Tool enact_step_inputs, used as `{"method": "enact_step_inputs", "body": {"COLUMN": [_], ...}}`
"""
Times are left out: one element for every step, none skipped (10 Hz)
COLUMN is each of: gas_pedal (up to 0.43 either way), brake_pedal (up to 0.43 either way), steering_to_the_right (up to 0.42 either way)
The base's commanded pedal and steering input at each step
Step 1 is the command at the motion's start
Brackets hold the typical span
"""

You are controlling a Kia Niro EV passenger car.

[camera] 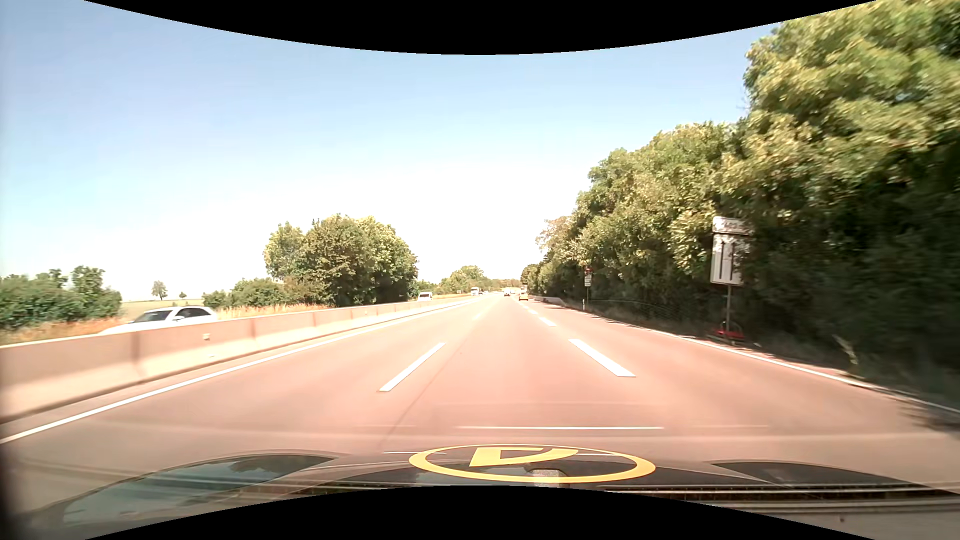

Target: Follow the waypoints while adhering to traffic rules and regulations

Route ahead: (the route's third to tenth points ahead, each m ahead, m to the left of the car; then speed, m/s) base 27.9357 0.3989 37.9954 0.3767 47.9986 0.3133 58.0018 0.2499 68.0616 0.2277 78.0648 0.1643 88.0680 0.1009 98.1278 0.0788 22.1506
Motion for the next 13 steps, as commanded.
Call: {"method": "enact_step_inputs", "body": {"gas_pedal": [0.189, 0.189, 0.189, 0.189, 0.189, 0.189, 0.197, 0.197, 0.197, 0.197, 0.197, 0.197, 0.197], "brake_pedal": [0.000, 0.000, 0.000, 0.000, 0.000, 0.000, 0.000, 0.000, 0.000, 0.000, 0.000, 0.000, 0.000], "steering_to_the_right": [-0.003, -0.003, -0.003, -0.003, -0.003, -0.004, -0.003, -0.002, -0.002, -0.002, -0.002, -0.002, -0.001]}}
